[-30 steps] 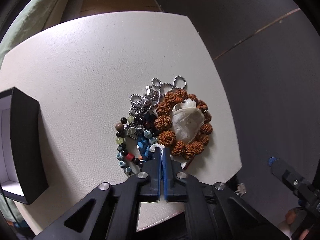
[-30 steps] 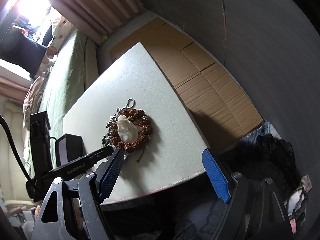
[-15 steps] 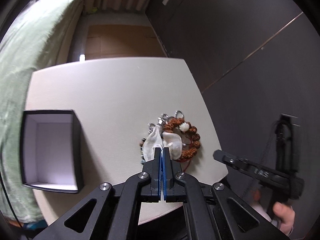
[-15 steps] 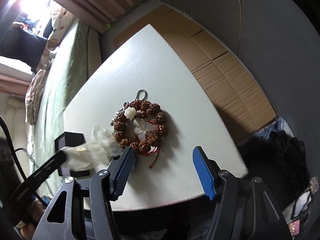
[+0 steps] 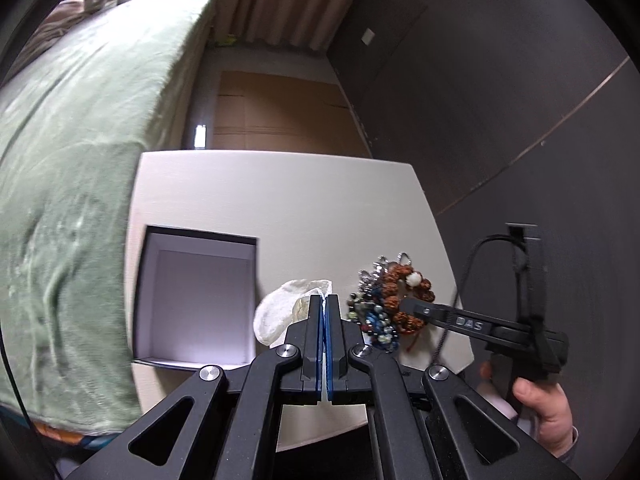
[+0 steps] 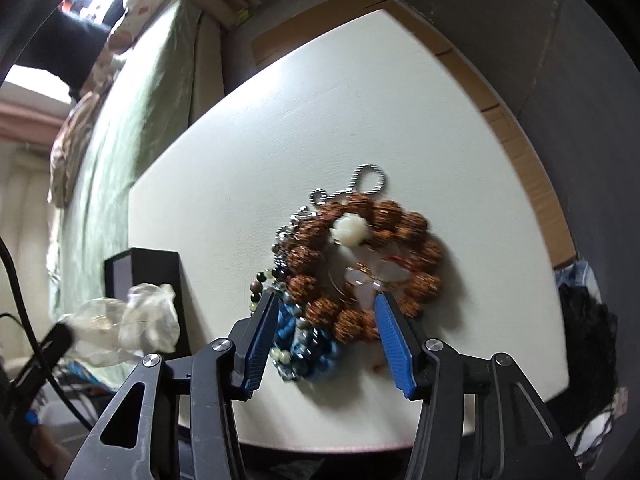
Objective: Organize jewelry
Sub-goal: 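Grasp the white crystal pendant with left gripper, drop it in box while right grasps brown bead bracelet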
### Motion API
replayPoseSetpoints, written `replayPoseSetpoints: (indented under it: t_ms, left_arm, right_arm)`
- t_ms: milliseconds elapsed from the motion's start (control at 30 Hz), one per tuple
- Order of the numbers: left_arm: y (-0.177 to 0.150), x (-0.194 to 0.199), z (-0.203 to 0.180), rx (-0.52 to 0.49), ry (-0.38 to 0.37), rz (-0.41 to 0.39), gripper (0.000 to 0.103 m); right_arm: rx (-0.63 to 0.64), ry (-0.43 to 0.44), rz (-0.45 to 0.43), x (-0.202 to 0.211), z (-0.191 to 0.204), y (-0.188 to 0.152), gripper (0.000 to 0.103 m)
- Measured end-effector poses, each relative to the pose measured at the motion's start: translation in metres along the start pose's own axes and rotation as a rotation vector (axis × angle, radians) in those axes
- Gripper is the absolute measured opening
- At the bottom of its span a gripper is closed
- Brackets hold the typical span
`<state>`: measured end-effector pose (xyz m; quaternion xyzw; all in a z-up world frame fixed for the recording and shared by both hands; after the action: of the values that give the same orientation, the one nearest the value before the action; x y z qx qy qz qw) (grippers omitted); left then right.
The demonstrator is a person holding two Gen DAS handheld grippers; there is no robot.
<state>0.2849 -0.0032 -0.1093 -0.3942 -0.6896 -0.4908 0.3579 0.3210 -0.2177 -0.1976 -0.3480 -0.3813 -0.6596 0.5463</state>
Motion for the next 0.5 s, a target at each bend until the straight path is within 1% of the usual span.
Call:
replayPoseSetpoints:
  t_ms: [67, 100, 133, 167, 233, 367, 500]
  left_arm:
    - [0.0, 0.005, 0.007, 0.012, 0.001, -0.008, 0.0]
    - [0.001, 0.009, 0.011, 0.022, 0.001, -0.012, 0.0]
    - [0.002, 0.011, 0.016, 0.028, 0.001, -0.015, 0.0]
    - [0.003, 0.013, 0.019, 0.032, 0.001, -0.02, 0.0]
    - [0.004, 0.023, 0.027, 0.038, 0.006, -0.039, 0.0]
    - [0.005, 0.033, 0.041, 0.063, 0.016, -0.061, 0.0]
    - [0.008, 0.027, 0.054, 0.09, 0.023, -0.055, 0.0]
  right_arm:
    - [0.024, -0.026, 0.022, -0.01, 0.004, 0.004, 0.044]
    - [0.038, -0.038, 0.036, -0.017, 0.006, 0.006, 0.036]
    - [0.044, -0.048, 0.049, -0.022, 0.007, 0.007, 0.027]
    - [0.043, -0.054, 0.053, -0.024, 0.007, 0.008, 0.026]
    - [0.043, -0.034, 0.043, -0.023, 0.009, 0.009, 0.021]
    - [0.03, 0.01, -0.001, -0.005, 0.013, 0.007, 0.021]
    - [0.043, 0.054, -0.061, 0.018, 0.027, 0.005, 0.021]
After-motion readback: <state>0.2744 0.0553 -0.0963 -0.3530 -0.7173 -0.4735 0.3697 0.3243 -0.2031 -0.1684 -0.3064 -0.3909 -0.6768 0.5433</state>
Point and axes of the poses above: each gripper's, at about its wrist camera, not at the fingertips, and x roughly against the way its jaws point, z to its left, y to its top, the point moved 3 cm from there along -x, roughly the way its jaws point, and after that the axes turned 7 degrees about y, right-handed, at the moved point
